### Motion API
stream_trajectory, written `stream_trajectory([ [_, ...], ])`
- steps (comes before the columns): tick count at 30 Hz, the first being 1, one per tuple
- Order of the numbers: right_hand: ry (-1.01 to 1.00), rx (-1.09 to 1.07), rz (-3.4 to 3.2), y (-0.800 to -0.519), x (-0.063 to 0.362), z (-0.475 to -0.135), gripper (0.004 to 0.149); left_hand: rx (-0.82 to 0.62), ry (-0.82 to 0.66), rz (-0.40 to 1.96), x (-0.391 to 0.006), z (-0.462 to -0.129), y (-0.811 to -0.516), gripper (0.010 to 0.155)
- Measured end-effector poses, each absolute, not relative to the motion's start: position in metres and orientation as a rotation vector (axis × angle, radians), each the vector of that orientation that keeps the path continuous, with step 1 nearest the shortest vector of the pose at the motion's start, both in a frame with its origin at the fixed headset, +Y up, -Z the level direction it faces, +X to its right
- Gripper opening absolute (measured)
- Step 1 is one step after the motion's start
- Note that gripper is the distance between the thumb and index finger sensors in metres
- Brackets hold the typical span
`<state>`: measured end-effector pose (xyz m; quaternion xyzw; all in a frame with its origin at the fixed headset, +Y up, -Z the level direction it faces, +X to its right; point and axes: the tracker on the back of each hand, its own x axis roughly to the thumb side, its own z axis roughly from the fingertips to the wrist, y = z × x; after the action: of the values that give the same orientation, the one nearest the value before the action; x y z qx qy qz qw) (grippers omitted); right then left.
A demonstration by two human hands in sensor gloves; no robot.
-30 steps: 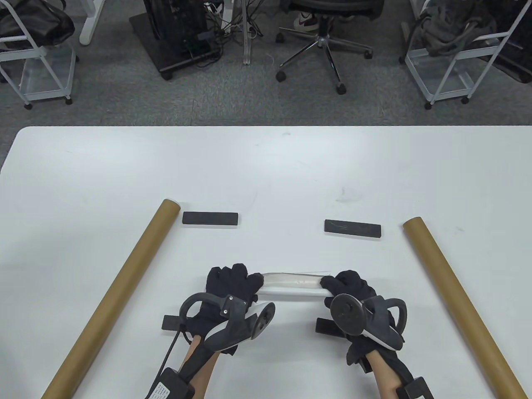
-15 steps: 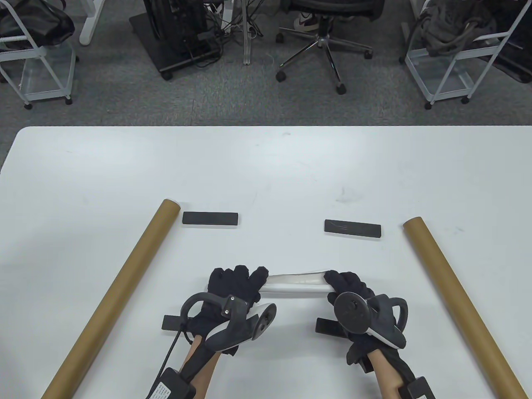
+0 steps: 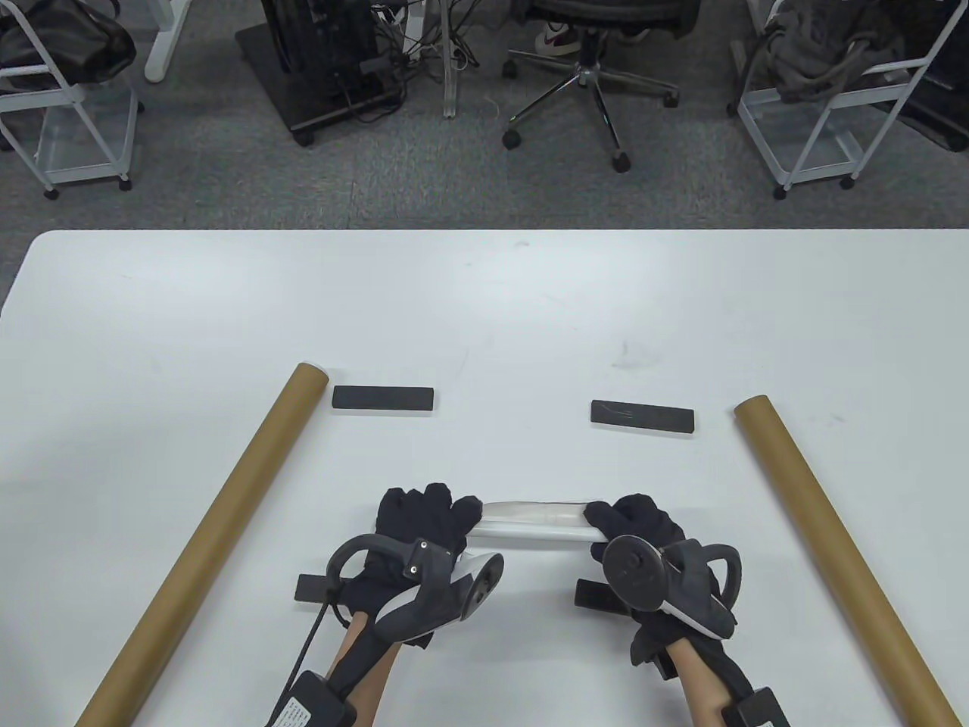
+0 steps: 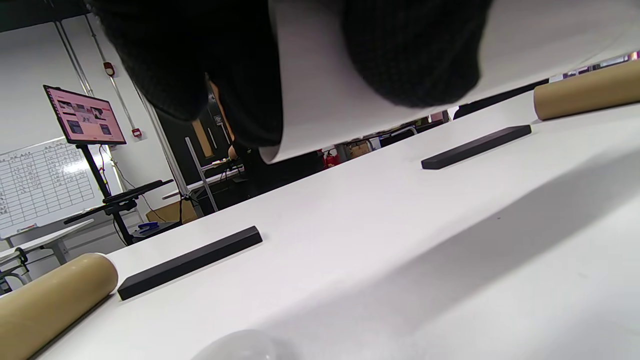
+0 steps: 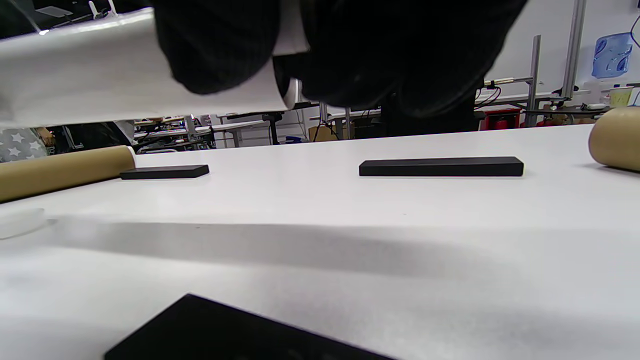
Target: Roll up posters and store in mailing tubes
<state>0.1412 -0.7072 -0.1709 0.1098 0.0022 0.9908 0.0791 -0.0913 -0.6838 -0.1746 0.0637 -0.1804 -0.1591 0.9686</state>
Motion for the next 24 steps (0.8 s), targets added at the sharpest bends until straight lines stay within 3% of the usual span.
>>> stream_trajectory([
  [4,-0.002,0.32,2.959,-0.7067,0.1423,-0.1709,0.059,0.122,-0.359,-0.314,-0.0922,-0.1747,-0.6841,0.054],
  [11,-0.033,0.313,2.955,-0.7062,0.1438,-0.1712,0.056,0.131,-0.378,-0.287,-0.0923,-0.1752,-0.6852,0.067],
  [18,-0.018,0.342,2.921,-0.708,0.1432,-0.1714,0.057,0.126,-0.385,-0.304,-0.0932,-0.1762,-0.6866,0.057],
  [24,-0.016,0.343,2.953,-0.7077,0.1415,-0.1704,0.049,0.107,-0.365,-0.297,-0.0942,-0.1771,-0.687,0.053],
])
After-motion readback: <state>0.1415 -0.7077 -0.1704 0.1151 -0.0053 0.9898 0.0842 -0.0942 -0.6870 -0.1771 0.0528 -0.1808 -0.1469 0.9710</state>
